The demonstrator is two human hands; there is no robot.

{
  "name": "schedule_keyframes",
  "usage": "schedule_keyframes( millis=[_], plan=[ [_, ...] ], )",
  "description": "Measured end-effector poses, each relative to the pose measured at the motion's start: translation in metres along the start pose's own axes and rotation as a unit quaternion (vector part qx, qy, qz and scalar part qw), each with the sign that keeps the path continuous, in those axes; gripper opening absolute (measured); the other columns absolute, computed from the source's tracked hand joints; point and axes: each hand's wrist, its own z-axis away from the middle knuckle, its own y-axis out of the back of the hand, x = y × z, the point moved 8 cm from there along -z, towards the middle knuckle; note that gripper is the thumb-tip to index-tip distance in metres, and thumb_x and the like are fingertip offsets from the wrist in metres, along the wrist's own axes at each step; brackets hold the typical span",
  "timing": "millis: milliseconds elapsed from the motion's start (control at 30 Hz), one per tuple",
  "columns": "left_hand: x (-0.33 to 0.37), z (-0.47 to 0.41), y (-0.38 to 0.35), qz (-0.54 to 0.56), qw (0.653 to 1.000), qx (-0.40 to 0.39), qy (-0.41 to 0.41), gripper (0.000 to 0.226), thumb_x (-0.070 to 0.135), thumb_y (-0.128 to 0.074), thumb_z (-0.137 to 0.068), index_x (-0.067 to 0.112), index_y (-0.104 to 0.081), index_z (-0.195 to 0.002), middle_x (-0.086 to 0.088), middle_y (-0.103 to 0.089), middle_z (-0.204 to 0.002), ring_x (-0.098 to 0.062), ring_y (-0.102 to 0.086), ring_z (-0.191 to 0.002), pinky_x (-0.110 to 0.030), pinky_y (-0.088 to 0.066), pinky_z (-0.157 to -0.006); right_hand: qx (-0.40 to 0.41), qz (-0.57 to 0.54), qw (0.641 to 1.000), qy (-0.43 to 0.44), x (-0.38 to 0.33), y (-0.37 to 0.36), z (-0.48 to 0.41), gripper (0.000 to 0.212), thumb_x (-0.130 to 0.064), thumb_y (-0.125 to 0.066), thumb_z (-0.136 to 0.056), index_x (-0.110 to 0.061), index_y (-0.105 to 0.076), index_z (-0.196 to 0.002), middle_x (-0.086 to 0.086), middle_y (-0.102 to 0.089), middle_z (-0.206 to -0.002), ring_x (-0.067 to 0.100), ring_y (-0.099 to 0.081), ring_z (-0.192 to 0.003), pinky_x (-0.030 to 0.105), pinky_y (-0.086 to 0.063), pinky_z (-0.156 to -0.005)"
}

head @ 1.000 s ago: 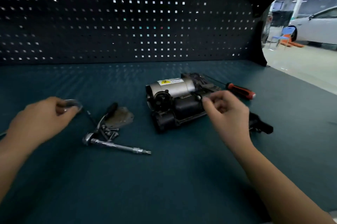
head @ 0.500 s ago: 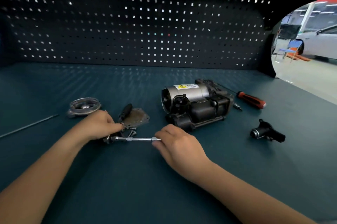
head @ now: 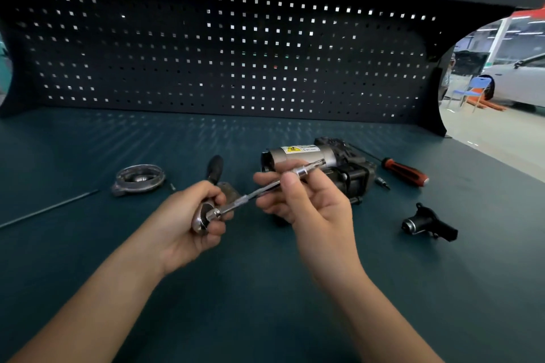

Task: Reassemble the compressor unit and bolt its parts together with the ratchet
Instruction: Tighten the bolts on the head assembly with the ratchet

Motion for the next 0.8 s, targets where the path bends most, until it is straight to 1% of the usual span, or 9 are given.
schedule_keyframes(
  millis=[67, 133, 267, 333, 433, 533, 600, 700, 800],
  plan=[
    [0.001, 0.000, -0.004, -0.047, 0.997, 0.027, -0.063, 0.026, 0.013, -0.038, -0.092, 0.010, -0.047, -0.068, -0.006, -0.053, -0.046, -0.012, -0.043, -0.030, -0.015, -0.034, -0.030, 0.068, 0.008, 0.998, -0.014, 0.002, 0.015, 0.001, 0.013, -0.022, -0.053, -0.090, -0.012, -0.060, -0.084, -0.001, -0.074, -0.080, 0.005, -0.063, -0.059, 0.016, -0.049, -0.057],
    [0.013, 0.006, -0.004, -0.119, 0.970, 0.080, -0.197, 0.027, 0.015, -0.036, -0.098, 0.006, -0.047, -0.075, -0.002, -0.059, -0.048, -0.012, -0.053, -0.036, -0.017, -0.039, -0.035, 0.139, -0.020, 0.988, -0.071, 0.015, 0.032, 0.003, 0.017, -0.017, -0.054, -0.091, -0.008, -0.061, -0.079, 0.003, -0.073, -0.078, 0.006, -0.062, -0.054, 0.015, -0.048, -0.052],
    [0.035, 0.036, -0.021, -0.303, 0.830, 0.098, -0.458, 0.026, 0.030, -0.037, -0.093, 0.013, -0.048, -0.077, 0.001, -0.062, -0.059, -0.004, -0.059, -0.053, -0.008, -0.040, -0.051, 0.203, -0.115, 0.956, -0.179, 0.044, 0.044, 0.010, 0.019, -0.019, -0.057, -0.091, -0.005, -0.061, -0.080, 0.006, -0.073, -0.075, 0.006, -0.061, -0.051, 0.015, -0.048, -0.050],
    [0.034, 0.044, -0.027, -0.368, 0.778, 0.095, -0.501, 0.025, 0.036, -0.035, -0.088, 0.020, -0.050, -0.076, 0.008, -0.058, -0.058, 0.000, -0.057, -0.059, -0.006, -0.038, -0.054, 0.212, -0.157, 0.942, -0.210, 0.052, 0.046, 0.012, 0.017, -0.019, -0.058, -0.091, -0.005, -0.061, -0.082, 0.006, -0.073, -0.075, 0.007, -0.061, -0.051, 0.015, -0.049, -0.051],
    [0.032, 0.050, -0.032, -0.391, 0.755, 0.097, -0.517, 0.020, 0.034, -0.033, -0.087, 0.026, -0.047, -0.075, 0.014, -0.055, -0.062, 0.006, -0.055, -0.063, -0.002, -0.037, -0.057, 0.206, -0.189, 0.933, -0.228, 0.057, 0.044, 0.012, 0.015, -0.021, -0.057, -0.092, -0.007, -0.061, -0.087, 0.006, -0.073, -0.078, 0.007, -0.062, -0.053, 0.015, -0.050, -0.052],
    [0.031, 0.048, -0.033, -0.364, 0.778, 0.094, -0.504, 0.020, 0.031, -0.039, -0.091, 0.021, -0.048, -0.076, 0.007, -0.056, -0.058, 0.005, -0.057, -0.058, -0.002, -0.037, -0.055, 0.201, -0.202, 0.931, -0.227, 0.057, 0.045, 0.013, 0.016, -0.022, -0.053, -0.094, -0.007, -0.060, -0.089, 0.007, -0.073, -0.078, 0.007, -0.062, -0.053, 0.015, -0.050, -0.052],
    [0.029, 0.039, -0.032, -0.298, 0.847, 0.075, -0.433, 0.021, 0.026, -0.042, -0.096, 0.016, -0.049, -0.078, -0.001, -0.064, -0.064, -0.003, -0.061, -0.055, -0.006, -0.042, -0.053, 0.215, -0.204, 0.929, -0.223, 0.056, 0.049, 0.014, 0.017, -0.020, -0.052, -0.094, -0.007, -0.059, -0.085, 0.007, -0.073, -0.074, 0.007, -0.061, -0.050, 0.015, -0.050, -0.050],
    [0.015, 0.026, -0.039, -0.099, 0.958, -0.056, -0.262, 0.026, 0.034, -0.043, -0.088, 0.011, -0.056, -0.091, -0.004, -0.073, -0.081, -0.016, -0.066, -0.058, -0.020, -0.052, -0.053, 0.255, -0.225, 0.910, -0.238, 0.056, 0.057, 0.017, 0.018, -0.016, -0.051, -0.095, -0.006, -0.055, -0.080, 0.006, -0.069, -0.061, 0.004, -0.057, -0.042, 0.013, -0.046, -0.042],
    [0.009, 0.029, -0.052, -0.041, 0.965, -0.176, -0.191, 0.035, 0.030, -0.049, -0.081, 0.011, -0.062, -0.107, -0.010, -0.072, -0.100, -0.020, -0.070, -0.079, -0.024, -0.055, -0.063, 0.277, -0.273, 0.880, -0.274, 0.060, 0.060, 0.019, 0.018, -0.012, -0.051, -0.095, -0.003, -0.053, -0.079, 0.006, -0.065, -0.053, 0.003, -0.053, -0.036, 0.012, -0.043, -0.037]
  ],
)
